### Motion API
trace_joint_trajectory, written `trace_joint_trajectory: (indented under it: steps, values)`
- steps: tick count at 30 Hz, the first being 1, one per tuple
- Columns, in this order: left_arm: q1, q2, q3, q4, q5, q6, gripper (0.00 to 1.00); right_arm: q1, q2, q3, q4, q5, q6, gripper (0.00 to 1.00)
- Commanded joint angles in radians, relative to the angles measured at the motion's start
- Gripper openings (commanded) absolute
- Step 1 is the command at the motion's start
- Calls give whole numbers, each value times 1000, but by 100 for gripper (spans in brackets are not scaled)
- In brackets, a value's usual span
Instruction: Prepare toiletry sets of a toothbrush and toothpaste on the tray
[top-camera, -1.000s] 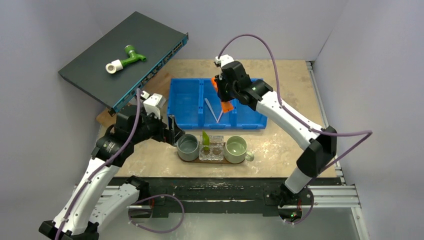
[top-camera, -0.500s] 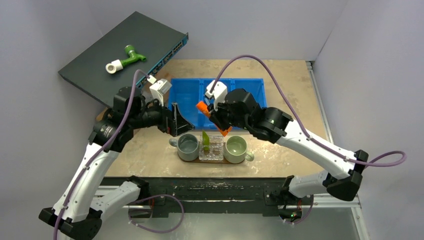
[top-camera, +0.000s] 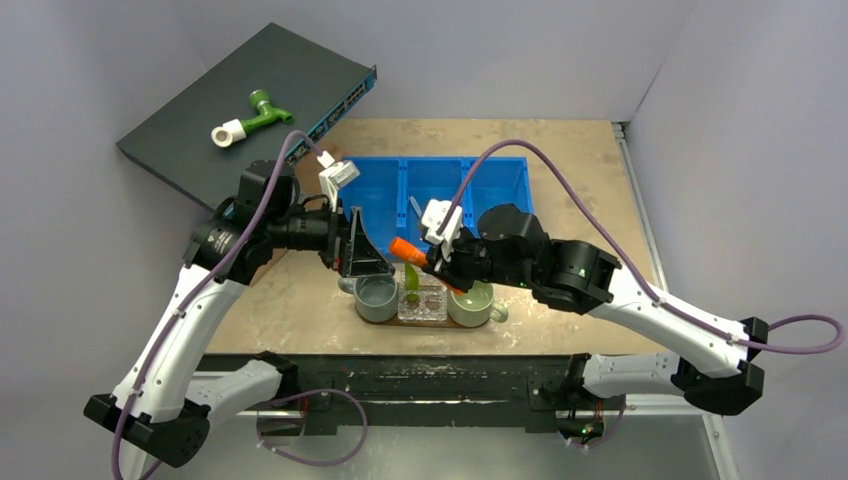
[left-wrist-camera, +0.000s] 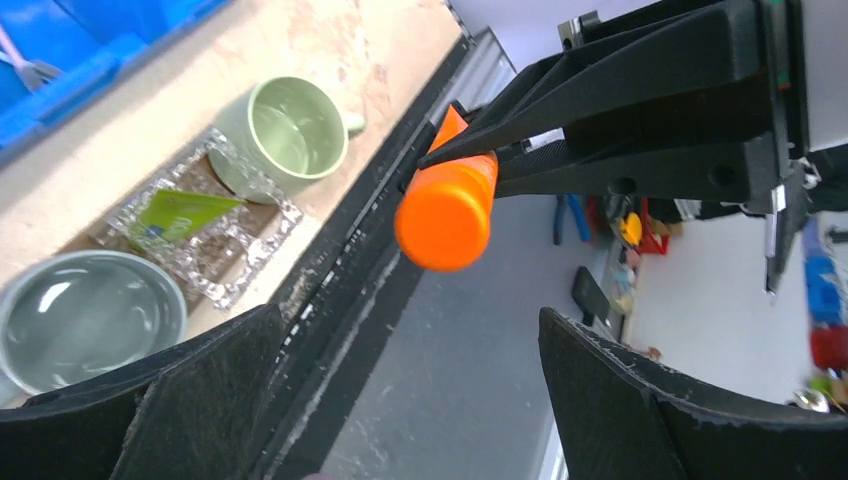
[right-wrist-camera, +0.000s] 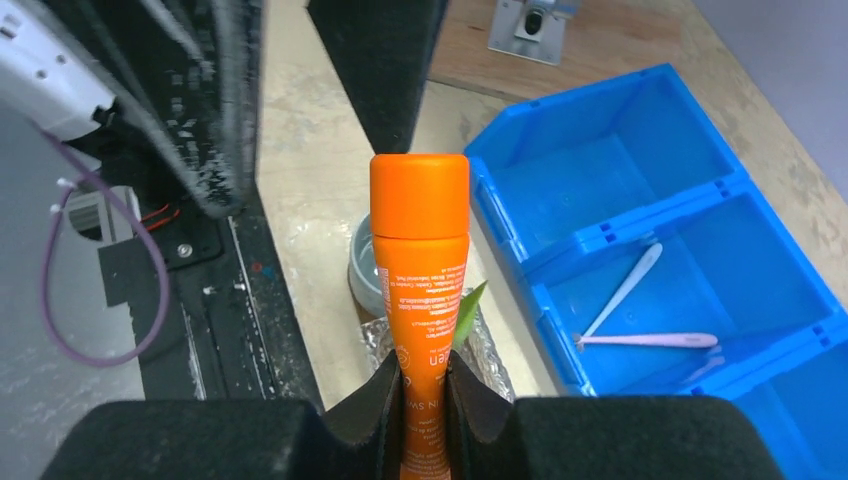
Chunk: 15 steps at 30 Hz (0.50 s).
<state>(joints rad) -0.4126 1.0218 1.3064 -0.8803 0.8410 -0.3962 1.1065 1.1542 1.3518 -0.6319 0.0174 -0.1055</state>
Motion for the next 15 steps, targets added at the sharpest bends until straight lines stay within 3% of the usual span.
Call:
trace_joint_trajectory:
  steps: [1,15]
  values:
    - [3,21,48,-57,135,44,100,37,-20,20,40,-76,-120,20]
    - [1,27,-10,-74,267,43,96,149,76,123,-35,45,-301,20]
